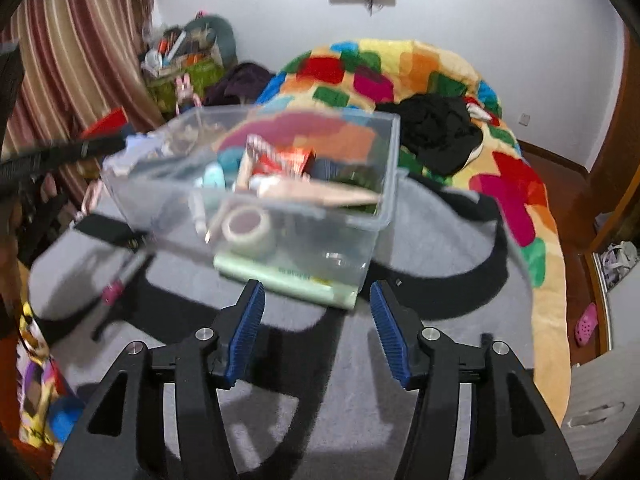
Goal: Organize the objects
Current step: 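Grasp the pink charm with the left tool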
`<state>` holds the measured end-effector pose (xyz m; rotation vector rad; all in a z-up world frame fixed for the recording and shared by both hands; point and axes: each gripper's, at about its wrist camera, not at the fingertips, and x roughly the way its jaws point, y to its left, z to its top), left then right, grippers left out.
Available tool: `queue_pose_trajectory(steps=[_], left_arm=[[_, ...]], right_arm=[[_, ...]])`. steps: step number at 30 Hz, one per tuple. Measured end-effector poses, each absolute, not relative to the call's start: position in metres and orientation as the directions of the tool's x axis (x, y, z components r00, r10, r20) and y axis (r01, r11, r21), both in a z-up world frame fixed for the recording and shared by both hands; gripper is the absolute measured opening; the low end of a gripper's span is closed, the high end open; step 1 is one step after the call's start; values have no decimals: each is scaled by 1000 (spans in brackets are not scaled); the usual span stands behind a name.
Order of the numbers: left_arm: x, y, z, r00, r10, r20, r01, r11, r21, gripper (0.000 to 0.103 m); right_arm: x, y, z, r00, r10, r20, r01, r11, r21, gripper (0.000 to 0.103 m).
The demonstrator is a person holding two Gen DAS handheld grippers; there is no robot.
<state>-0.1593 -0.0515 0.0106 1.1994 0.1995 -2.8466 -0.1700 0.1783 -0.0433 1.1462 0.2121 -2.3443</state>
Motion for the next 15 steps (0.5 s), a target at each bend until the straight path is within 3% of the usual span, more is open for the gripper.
queue_pose_trajectory(steps=[8, 11, 15], left_arm=[[-183, -53, -9, -642, 38, -766, 83, -989, -119, 42], [-173, -46, -9, -649, 42, -760, 61, -992, -107, 44], [-157, -39, -3, -667, 48, -744, 38, -994, -98, 47]], right_arm=[[-174, 168, -56, -475, -391, -788, 537, -839, 92, 52], [-158, 165, -54, -359, -499, -789, 636, -749, 185, 52], [-139, 158, -43, -418, -482, -770, 677, -730, 90, 52]])
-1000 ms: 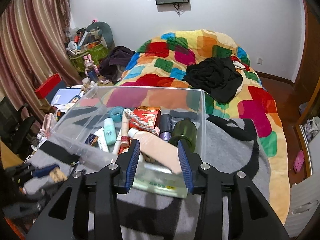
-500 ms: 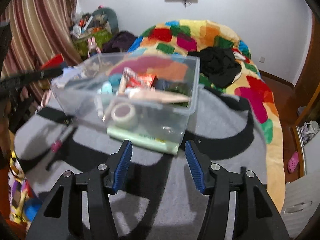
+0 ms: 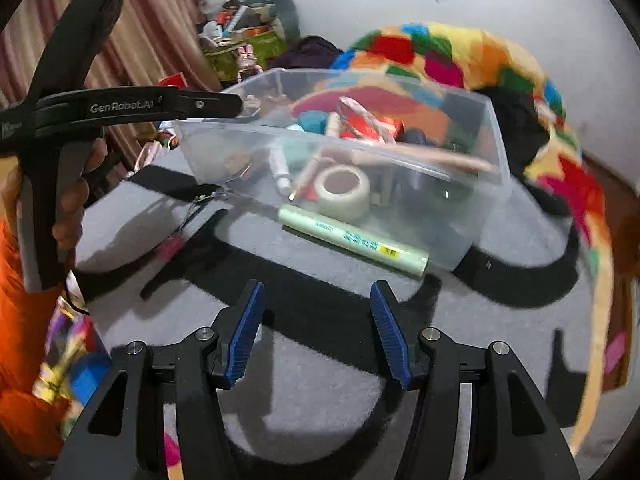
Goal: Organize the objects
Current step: 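Grasp the pink charm with the left tool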
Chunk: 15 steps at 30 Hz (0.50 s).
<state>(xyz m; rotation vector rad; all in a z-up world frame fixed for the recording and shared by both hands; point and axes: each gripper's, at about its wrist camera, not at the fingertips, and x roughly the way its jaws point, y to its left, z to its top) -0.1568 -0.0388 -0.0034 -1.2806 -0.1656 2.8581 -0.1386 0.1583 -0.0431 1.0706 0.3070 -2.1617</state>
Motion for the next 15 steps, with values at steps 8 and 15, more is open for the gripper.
queue_pose_trajectory(steps=[8, 15], left_arm=[[-113, -32, -7, -673, 63, -737, 21, -994, -104, 54], [-88, -35, -42, -591, 96, -801, 30, -989, -141, 54]], right_arm=[[-169, 149, -55, -460, -379, -803, 597, -802, 36, 54], [-146, 147, -42, -434, -440, -786, 687, -726, 27, 51]])
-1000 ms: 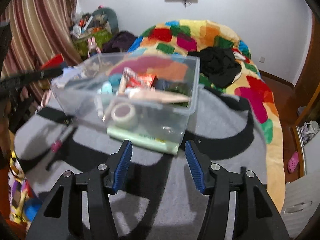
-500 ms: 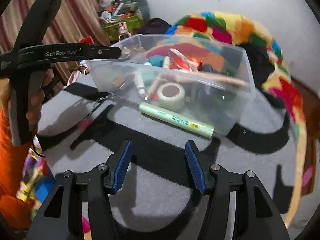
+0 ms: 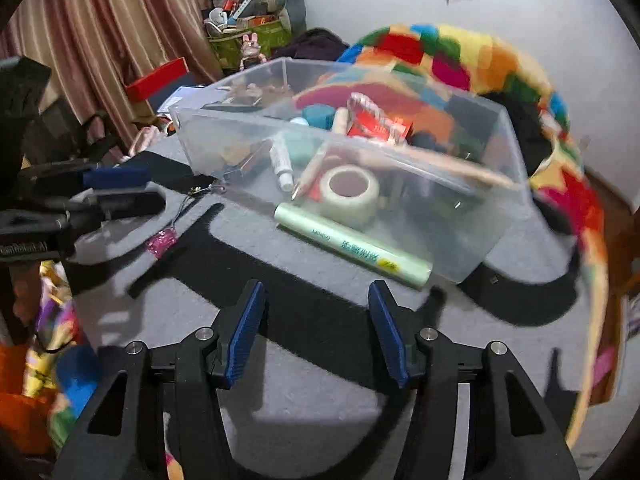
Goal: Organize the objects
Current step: 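Grasp the pink charm with the left tool, then carry the pink charm toward the box with the left tool while the right tool grasps the green tube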
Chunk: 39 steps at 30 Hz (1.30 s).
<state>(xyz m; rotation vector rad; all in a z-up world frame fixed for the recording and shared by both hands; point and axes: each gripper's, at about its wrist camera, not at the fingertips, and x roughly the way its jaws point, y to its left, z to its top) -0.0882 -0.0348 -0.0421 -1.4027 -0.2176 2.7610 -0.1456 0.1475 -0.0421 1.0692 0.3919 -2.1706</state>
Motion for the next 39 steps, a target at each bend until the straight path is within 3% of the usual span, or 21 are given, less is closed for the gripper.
queue_pose_trajectory(steps=[7, 9, 11, 18, 27, 39], left_arm=[[-79, -24, -63, -572, 92, -815, 34, -990, -135, 54], [-78, -21, -63, -579, 86, -811, 30, -992, -126, 54], [-78, -17, -64, -582, 80, -809, 20, -993, -113, 52], [-74, -16, -66, -608, 34, -793, 16, -998, -55, 22], [-103, -16, -59, -596, 92, -798, -15, -995, -103, 22], [-159, 4, -70, -537, -8, -843, 56, -998, -27, 23]], right_arm=[[-174, 140, -53, -460, -348, -817, 632, -774, -27, 52], [-167, 136, -54, -467, -349, -812, 648, -760, -46, 56], [-158, 134, -53, -360, -430, -828, 716, -696, 50, 53], [-159, 146, -39, -445, -398, -802, 678, -735, -11, 53], [-182, 158, -56, -408, -401, -820, 618, -783, 76, 53], [-181, 151, -62, -358, -466, -809, 646, -749, 146, 54]])
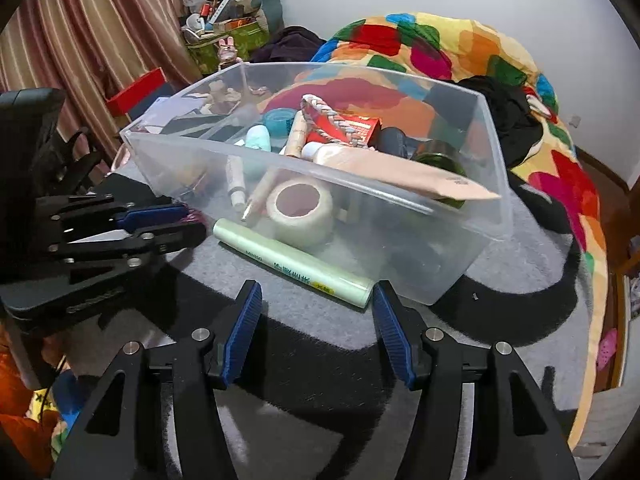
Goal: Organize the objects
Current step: 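Carry the pink charm toward the box with the left tool while the right tool grasps the green tube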
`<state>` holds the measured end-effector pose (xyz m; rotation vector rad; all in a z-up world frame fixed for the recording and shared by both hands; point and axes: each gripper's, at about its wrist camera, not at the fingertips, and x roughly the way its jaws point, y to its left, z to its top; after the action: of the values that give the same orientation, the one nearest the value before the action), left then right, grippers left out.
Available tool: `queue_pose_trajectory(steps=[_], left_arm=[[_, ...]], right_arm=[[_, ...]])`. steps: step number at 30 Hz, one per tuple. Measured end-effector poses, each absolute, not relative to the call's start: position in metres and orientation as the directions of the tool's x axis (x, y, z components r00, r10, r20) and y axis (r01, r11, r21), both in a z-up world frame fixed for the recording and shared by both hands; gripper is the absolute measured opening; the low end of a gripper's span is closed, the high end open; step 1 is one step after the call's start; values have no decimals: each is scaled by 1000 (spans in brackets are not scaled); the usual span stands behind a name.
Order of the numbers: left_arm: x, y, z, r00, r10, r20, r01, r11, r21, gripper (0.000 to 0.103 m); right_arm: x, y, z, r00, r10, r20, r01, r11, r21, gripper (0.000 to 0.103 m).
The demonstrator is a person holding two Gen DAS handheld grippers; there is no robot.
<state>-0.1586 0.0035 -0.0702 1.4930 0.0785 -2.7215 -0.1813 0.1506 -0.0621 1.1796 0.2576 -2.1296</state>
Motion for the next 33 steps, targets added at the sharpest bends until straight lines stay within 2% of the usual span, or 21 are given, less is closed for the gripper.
queue_pose_trajectory(steps=[6, 19, 22, 33], left_arm=[[-162, 10, -73, -538, -9, -843, 35, -999, -12, 23], [-110, 2, -63, -537, 142, -832, -78, -990, -118, 23], [-98, 0, -63, -543, 130, -830, -89, -991, -97, 23], [-89, -3, -66, -572, 90, -815, -67, -996, -63, 25]], right_arm=[[-176, 147, -61, -371, -466, -803, 662, -739, 123, 58], [-118, 167, -49, -324, -520, -790, 762, -638, 107, 59], [-111, 167, -42, -376, -492, -785, 768, -639, 32, 60], [-149, 111, -61, -395, -398, -828, 779, -623, -72, 61]])
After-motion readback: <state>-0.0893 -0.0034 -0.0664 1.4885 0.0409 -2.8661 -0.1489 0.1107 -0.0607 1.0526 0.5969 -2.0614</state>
